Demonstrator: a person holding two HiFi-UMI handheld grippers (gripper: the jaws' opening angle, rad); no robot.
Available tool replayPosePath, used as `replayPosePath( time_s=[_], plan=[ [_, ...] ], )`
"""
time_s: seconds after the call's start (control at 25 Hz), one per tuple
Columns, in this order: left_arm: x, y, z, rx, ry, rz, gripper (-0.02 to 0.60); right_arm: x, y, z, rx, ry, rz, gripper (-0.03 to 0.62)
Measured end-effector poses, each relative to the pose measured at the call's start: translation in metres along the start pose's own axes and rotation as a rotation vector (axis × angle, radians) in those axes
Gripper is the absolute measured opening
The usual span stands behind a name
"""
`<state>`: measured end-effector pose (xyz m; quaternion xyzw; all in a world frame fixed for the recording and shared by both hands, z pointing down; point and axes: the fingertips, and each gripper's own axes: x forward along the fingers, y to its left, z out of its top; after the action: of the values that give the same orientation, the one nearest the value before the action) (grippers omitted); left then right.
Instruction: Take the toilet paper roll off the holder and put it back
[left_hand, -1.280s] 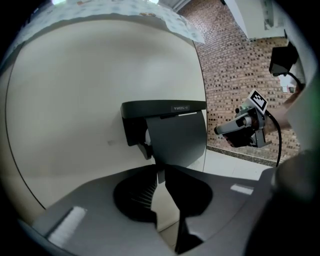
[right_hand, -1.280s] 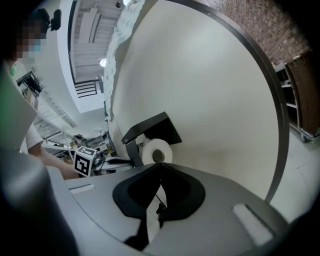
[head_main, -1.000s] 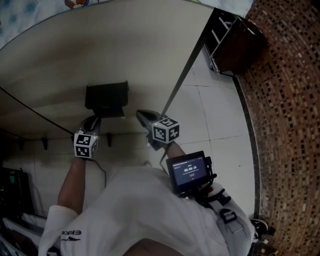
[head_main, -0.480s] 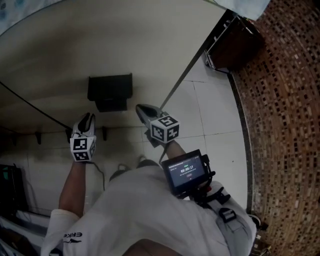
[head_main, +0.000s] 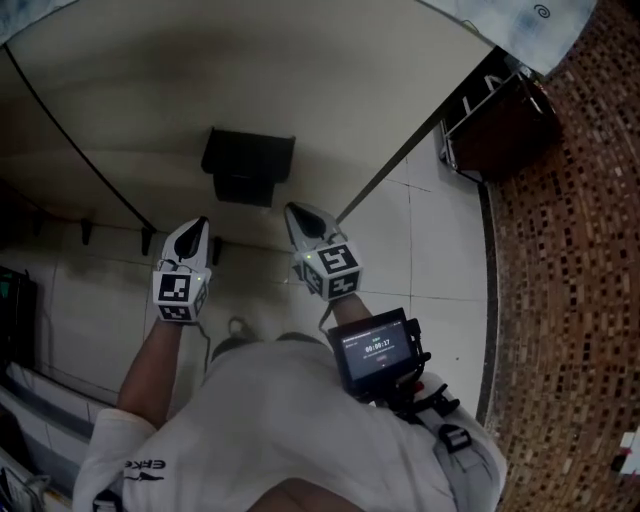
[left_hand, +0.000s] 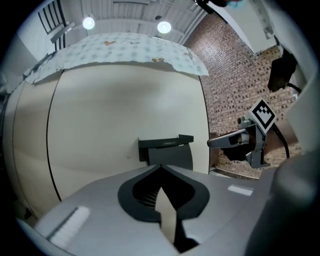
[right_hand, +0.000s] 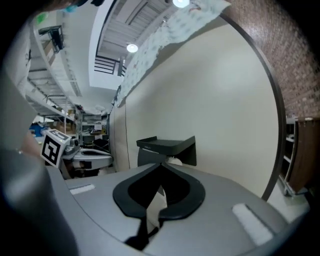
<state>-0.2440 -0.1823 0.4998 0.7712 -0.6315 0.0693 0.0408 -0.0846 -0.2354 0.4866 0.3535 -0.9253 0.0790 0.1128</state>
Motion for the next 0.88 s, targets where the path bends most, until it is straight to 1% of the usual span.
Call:
replayPosePath(
  time_s=[0.12, 0.24, 0.32, 0.4, 0.64, 0.76, 0.88],
  plan=[
    [-0.014, -0.014, 0.002, -0.013, -0.039, 0.03, 0.002, -0.011, 0.007, 0.002, -0.121, -0.04, -0.029, 0.014],
    [-0.032, -0.053, 0.02, -0.02, -0.078, 0.076, 0.002, -0.047, 0.004, 0.011, -0.175, -0.08, -0.023, 0.014],
    [-0.046, -0.083, 0.034, -0.021, -0.092, 0.104, 0.002, -0.075, 0.003, 0.016, -0.177, -0.095, 0.007, 0.014],
    [-0.058, -0.109, 0.038, -0.032, -0.096, 0.125, 0.002, -0.097, 0.004, 0.016, -0.171, -0.107, 0.042, 0.014],
    [-0.096, -0.179, 0.039, -0.011, -0.101, 0.193, 0.002, -0.158, 0.01, 0.005, -0.165, -0.145, 0.144, 0.014],
    [-0.115, -0.207, 0.036, -0.026, -0.099, 0.23, 0.002, -0.186, 0.012, -0.004, -0.15, -0.146, 0.177, 0.014],
    [-0.134, -0.237, 0.034, -0.033, -0.098, 0.245, 0.002, -0.214, 0.016, -0.013, -0.134, -0.146, 0.209, 0.014]
  ],
)
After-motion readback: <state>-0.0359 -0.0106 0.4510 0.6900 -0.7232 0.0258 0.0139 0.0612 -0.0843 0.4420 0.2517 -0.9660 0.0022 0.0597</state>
